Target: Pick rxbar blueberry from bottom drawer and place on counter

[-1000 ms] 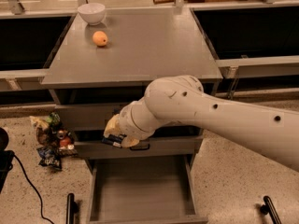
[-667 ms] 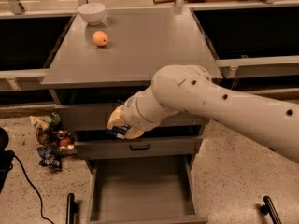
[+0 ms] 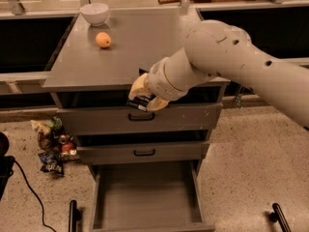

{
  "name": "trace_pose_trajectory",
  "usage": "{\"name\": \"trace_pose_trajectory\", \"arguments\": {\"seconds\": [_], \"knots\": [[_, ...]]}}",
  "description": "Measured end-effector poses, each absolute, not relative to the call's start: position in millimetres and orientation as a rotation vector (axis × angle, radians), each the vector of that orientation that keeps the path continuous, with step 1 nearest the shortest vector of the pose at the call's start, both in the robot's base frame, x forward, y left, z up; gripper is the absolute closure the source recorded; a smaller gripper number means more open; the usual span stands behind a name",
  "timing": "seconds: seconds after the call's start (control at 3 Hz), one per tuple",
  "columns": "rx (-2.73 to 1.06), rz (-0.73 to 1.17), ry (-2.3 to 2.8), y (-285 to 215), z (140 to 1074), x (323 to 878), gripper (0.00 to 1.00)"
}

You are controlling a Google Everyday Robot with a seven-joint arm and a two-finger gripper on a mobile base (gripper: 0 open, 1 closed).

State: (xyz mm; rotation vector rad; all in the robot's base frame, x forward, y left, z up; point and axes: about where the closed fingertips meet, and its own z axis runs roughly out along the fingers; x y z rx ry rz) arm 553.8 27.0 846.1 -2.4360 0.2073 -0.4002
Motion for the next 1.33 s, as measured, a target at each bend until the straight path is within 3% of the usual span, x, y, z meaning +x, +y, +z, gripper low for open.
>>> {"name": "trace_pose_trajectory", "arguments": {"seconds": [0.67,1.33], "knots": [[-2.437,-0.42,0.195,25,852,563,1.0],[-2.472,-0.503,0.129,-3,888,634,1.0]]}}
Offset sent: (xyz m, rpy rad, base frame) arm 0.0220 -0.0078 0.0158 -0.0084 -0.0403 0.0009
